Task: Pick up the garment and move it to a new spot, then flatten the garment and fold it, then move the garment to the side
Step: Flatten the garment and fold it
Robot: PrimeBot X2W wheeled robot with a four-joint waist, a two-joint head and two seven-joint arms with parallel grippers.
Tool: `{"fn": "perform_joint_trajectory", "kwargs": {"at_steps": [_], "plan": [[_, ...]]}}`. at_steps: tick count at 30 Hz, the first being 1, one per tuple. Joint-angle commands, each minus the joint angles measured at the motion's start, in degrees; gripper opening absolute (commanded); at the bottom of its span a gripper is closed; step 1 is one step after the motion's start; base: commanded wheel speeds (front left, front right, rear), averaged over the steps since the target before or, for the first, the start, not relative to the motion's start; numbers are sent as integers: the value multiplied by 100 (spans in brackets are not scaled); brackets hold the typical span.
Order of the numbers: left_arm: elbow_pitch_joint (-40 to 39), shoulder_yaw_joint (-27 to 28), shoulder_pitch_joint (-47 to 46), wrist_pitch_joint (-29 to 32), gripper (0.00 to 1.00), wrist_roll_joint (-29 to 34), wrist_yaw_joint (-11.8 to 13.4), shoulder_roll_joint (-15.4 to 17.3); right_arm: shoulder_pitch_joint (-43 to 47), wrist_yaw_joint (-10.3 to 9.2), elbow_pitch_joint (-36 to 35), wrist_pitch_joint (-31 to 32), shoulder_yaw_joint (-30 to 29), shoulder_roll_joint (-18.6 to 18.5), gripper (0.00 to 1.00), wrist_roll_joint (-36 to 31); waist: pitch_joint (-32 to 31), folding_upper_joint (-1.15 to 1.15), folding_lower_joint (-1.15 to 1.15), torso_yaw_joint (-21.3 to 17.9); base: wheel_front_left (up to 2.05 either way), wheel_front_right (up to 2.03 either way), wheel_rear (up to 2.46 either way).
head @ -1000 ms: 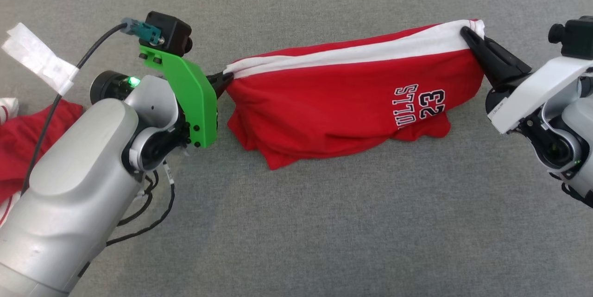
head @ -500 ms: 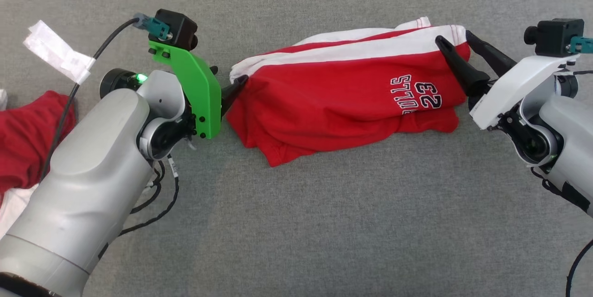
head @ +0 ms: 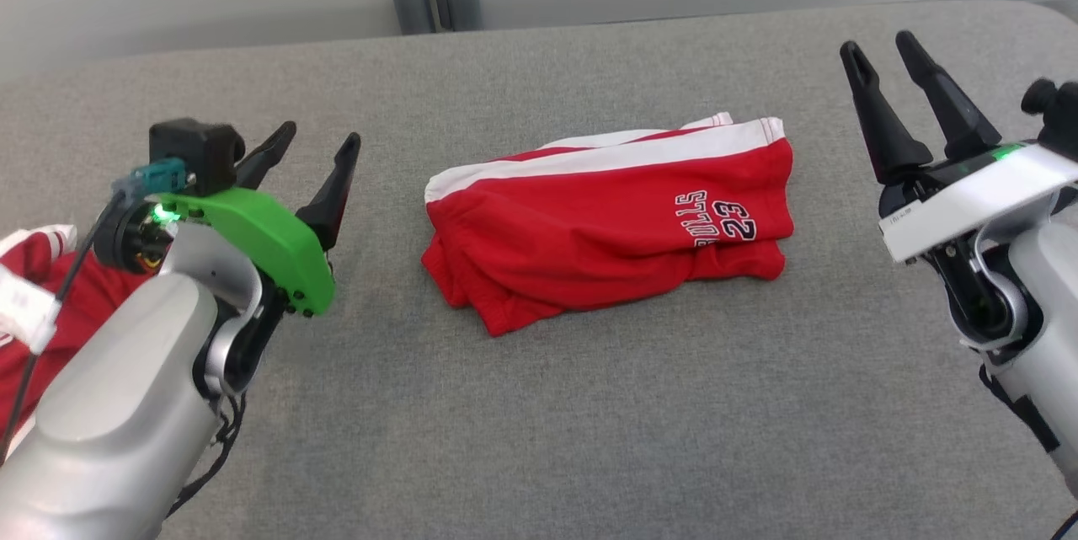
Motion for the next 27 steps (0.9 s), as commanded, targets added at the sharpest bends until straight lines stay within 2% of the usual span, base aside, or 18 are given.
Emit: {"fn": "perform_joint_trajectory", "kwargs": {"at_steps": [1, 5, 7, 9, 12, 14, 17, 20, 27], "plan": [[-170, 34, 243, -287, 100, 210, 209, 128, 334, 2, -78, -13, -279, 106, 100, -290, -427, 0, 0, -47, 0, 0, 0], [-643, 183, 1000, -1105, 100, 414, 773, 251, 1194, 2, -180, -14, -1029, 480, 100, -1035, -743, 0, 0, -10, 0, 0, 0], [-849, 266, 1354, -1359, 100, 437, 964, 266, 1569, 2, -227, -14, -1314, 659, 100, -1299, -876, 0, 0, 13, 0, 0, 0], [-1059, 415, 1722, -1518, 100, 343, 1100, 210, 1916, 2, -283, -14, -1553, 786, 100, -1562, -965, 0, 0, 35, 0, 0, 0], [-1293, 608, 2231, -1622, 100, 586, 1320, 201, 2446, 2, -350, -14, -1851, 988, 100, -1883, -1082, 0, 0, 65, 0, 0, 0], [-1458, 798, 2481, -1642, 100, 999, 1513, 173, 2676, 2, -440, -14, -2014, 1130, 100, -2100, -1120, 0, 0, 62, 0, 0, 0], [-1774, 1225, 2996, -1636, 100, 1501, 1672, -26, 2993, 2, -568, -14, -2208, 1302, 100, -2354, -1148, 0, 0, 32, 0, 0, 0], [-2021, 1697, 3485, -1638, 100, 1968, 1678, -282, 3224, 2, -645, -15, -2318, 1431, 100, -2534, -1162, 0, 0, -3, 0, 0, 0], [-2068, 2347, 4098, -1640, 100, 2482, 1261, -768, 3409, 2, -664, -15, -2350, 1523, 100, -2579, -1150, 0, 0, -6, 0, 0, 0]]}}
